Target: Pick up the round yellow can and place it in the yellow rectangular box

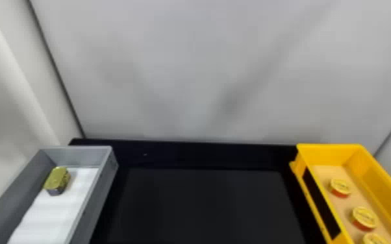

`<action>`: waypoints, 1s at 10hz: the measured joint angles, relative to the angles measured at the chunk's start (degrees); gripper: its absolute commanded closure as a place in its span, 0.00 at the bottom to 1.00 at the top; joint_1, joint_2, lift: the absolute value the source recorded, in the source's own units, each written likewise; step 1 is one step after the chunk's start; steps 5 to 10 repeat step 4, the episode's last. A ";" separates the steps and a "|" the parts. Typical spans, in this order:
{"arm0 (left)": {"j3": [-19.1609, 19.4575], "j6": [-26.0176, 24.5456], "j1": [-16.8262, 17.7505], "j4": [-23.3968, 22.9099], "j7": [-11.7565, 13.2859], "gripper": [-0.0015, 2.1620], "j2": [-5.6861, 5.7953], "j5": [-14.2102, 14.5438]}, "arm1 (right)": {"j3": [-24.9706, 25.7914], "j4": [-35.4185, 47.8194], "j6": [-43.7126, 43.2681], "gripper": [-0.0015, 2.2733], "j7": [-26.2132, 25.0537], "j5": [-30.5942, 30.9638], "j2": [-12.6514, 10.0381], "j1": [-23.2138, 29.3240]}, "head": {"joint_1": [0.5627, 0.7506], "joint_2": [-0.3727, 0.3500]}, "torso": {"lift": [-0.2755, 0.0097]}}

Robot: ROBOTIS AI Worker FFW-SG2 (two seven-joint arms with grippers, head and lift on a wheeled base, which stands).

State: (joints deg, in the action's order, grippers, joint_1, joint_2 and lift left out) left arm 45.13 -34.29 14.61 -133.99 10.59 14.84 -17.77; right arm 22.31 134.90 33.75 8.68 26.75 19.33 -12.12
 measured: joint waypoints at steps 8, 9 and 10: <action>0.03 -0.05 -0.03 -0.30 0.04 0.06 0.14 0.12 | -1.14 1.60 5.84 0.05 1.69 1.37 0.98 -0.51 | 0.35 0.53 | 0.77; 0.03 -0.05 -0.03 -0.30 0.04 0.06 0.14 0.12 | -1.14 1.60 5.84 0.05 1.69 1.37 0.98 -0.51 | 0.35 0.53 | 0.77; 0.03 -0.05 -0.03 -0.30 0.04 0.06 0.14 0.12 | -1.14 1.60 5.84 0.05 1.69 1.37 0.98 -0.51 | 0.35 0.53 | 0.77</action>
